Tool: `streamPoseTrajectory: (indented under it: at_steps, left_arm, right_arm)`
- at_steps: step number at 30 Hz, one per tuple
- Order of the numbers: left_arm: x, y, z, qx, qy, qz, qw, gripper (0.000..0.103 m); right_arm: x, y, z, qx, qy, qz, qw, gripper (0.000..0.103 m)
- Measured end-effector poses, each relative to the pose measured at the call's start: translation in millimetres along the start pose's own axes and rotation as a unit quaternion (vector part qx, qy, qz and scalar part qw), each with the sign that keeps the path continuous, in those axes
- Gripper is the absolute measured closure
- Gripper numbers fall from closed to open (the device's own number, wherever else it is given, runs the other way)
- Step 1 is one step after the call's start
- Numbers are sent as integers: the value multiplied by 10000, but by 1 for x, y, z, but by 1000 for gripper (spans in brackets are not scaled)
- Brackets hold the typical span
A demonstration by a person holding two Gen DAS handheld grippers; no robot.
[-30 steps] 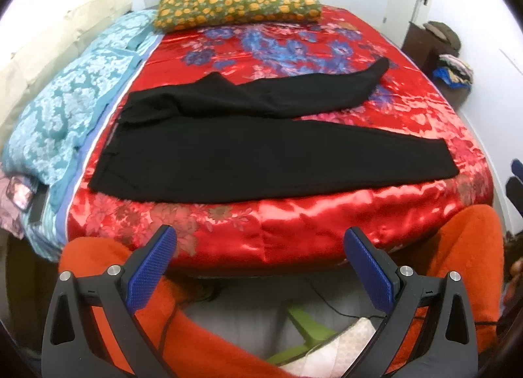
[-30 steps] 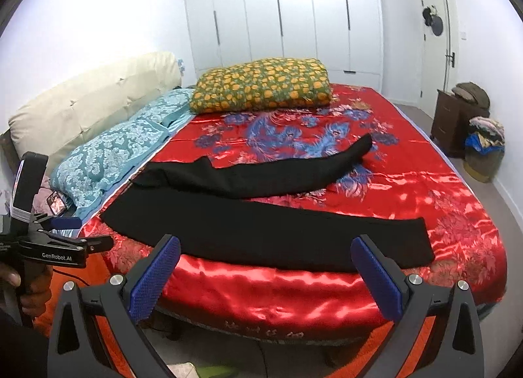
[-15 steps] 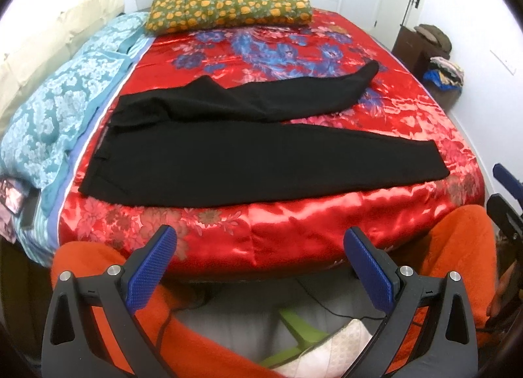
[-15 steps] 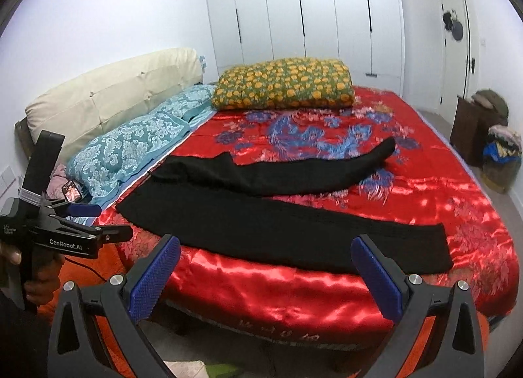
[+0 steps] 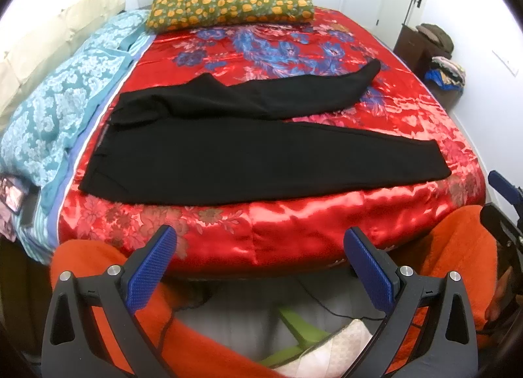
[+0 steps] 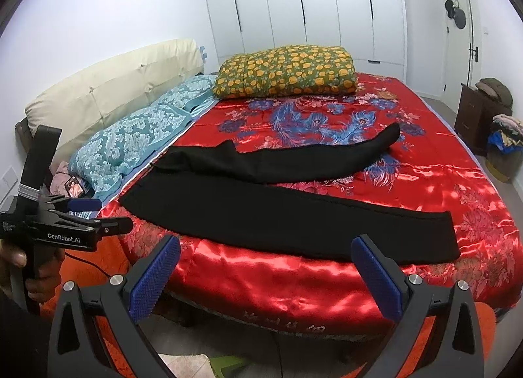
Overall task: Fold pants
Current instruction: 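Move the left tool down over the black pants while the right tool approaches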
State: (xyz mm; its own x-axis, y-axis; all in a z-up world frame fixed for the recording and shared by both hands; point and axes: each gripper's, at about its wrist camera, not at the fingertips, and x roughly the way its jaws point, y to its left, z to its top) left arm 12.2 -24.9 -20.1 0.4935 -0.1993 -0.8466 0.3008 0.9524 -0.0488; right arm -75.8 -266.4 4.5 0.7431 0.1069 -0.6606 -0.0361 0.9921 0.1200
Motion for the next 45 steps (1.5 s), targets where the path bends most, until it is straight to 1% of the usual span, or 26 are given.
streamPoseTrajectory:
  at_steps: [3, 5, 8, 10, 11, 13, 16, 18, 20, 21, 22, 25, 27, 30, 31, 33, 34, 36, 37, 38, 39, 40, 41, 43, 44, 45]
  left_arm:
    - [3, 3, 2, 38, -7, 82, 10000, 1]
    - [6, 6, 6, 68, -55, 169, 9998, 1]
    - [12, 10, 23, 182, -269, 416, 9986, 1]
    - [18, 13, 41, 212, -489, 569, 9970, 1]
    - [22, 15, 52, 187, -593, 640, 9960, 1]
    - [31, 18, 70, 38, -674, 699, 9953, 1]
    - [45, 23, 95, -222, -725, 540, 9957, 1]
    - [56, 21, 107, -220, -741, 539, 9956, 1]
    - [72, 18, 114, -112, -647, 653, 9957, 1]
    - [81, 16, 116, -67, -562, 716, 9958, 1]
    - [90, 15, 118, -40, -473, 764, 9959, 1]
    - [120, 12, 117, -39, -94, 884, 9960, 1]
    - [139, 11, 115, -70, 154, 960, 9952, 1]
    - [166, 8, 112, -141, 527, 1052, 9930, 1]
    - [172, 7, 112, -148, 604, 1071, 9923, 1]
    - [182, 4, 109, -125, 731, 1143, 9907, 1]
    - [186, 2, 109, -106, 771, 1177, 9900, 1]
    - [191, 0, 108, -67, 836, 1243, 9887, 1]
    - [194, -1, 107, -54, 874, 1266, 9881, 1]
    - [196, -2, 105, -43, 928, 1279, 9874, 1]
    - [199, -3, 105, -33, 978, 1277, 9870, 1]
    - [201, -2, 104, -23, 1015, 1271, 9867, 1]
    - [201, -2, 104, -9, 1036, 1262, 9866, 1]
    - [202, -2, 102, 8, 1021, 1241, 9870, 1]
    - [202, -2, 102, -7, 1003, 1217, 9875, 1]
    - [204, -2, 102, -31, 1002, 1185, 9879, 1]
  right_arm:
    - [7, 3, 0, -83, 129, 107, 9998, 0]
    - [10, 4, 1, -194, 142, 128, 9996, 0]
    - [14, 0, 7, -364, 71, 8, 9993, 0]
    - [19, -10, 16, -465, 7, -107, 9989, 0]
    - [23, -18, 23, -499, -46, -170, 9986, 0]
    - [35, -45, 45, -478, -148, -284, 9983, 0]
    - [61, -87, 80, -500, -290, -537, 9969, 0]
    - [94, -135, 107, -652, -291, -847, 9938, 0]
    - [129, -177, 130, -762, -168, -952, 9924, 0]
    - [146, -199, 141, -740, -47, -923, 9930, 0]
    - [175, -234, 157, -616, 156, -795, 9948, 0]
    - [237, -305, 192, -373, 530, -327, 9974, 0]
    - [282, -346, 217, -265, 786, -246, 9962, 0]
    - [339, -385, 246, -139, 1008, -50, 9948, 0]
    - [364, -397, 256, -138, 1180, 75, 9929, 0]
    - [396, -406, 266, -326, 1434, 24, 9891, 1]
    - [419, -412, 271, -383, 1652, 94, 9855, 2]
    - [445, -418, 272, -367, 1838, 192, 9821, 7]
    - [457, -421, 271, -312, 1922, 331, 9803, 10]
    - [468, -422, 269, -250, 2022, 527, 9776, 23]
    - [474, -424, 265, -175, 2165, 829, 9726, 49]
    - [475, -423, 260, -110, 2315, 1082, 9667, 63]
    - [470, -423, 258, -108, 2379, 1154, 9643, 72]
    - [450, -415, 255, -289, 2412, 1358, 9605, 74]
    - [440, -410, 253, -402, 2434, 1393, 9590, 77]
    - [427, -404, 251, -561, 2475, 1422, 9568, 85]
